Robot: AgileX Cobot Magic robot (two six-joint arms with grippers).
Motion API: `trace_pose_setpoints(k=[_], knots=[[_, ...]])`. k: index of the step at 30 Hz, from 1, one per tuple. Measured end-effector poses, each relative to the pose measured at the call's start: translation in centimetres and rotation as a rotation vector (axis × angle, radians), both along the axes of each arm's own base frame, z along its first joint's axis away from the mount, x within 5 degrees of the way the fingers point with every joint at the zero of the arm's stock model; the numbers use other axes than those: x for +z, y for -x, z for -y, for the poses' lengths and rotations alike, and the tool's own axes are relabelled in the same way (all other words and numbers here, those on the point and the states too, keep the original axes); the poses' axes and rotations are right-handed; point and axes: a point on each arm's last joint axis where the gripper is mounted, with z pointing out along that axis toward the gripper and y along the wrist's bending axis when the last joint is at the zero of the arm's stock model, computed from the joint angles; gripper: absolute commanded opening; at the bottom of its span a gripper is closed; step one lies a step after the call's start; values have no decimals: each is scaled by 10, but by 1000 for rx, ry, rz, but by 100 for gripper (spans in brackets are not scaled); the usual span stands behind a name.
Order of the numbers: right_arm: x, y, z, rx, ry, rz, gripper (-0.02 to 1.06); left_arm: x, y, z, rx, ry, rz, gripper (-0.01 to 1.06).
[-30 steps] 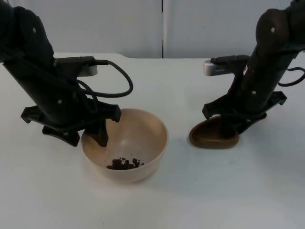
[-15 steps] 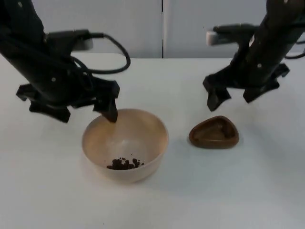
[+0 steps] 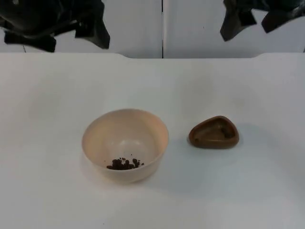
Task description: Pick up the bowl with the left hand and pour the coffee beans from the cup into the bowl with the right hand.
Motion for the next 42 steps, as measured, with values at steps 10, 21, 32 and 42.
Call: trace_pose_setpoints(k=[10, 21, 32, 42], knots=[[28, 51, 23, -1, -24, 49, 78, 54, 38, -10, -34, 19, 104, 87], [43, 102, 45, -3, -51, 110, 78, 85, 75, -20, -54, 39, 170, 87], [53, 163, 71, -9, -114, 185, 78, 86, 134, -37, -55, 60, 245, 87], [60, 223, 97, -8, -179, 298, 78, 86, 192, -54, -60, 89, 357, 87]])
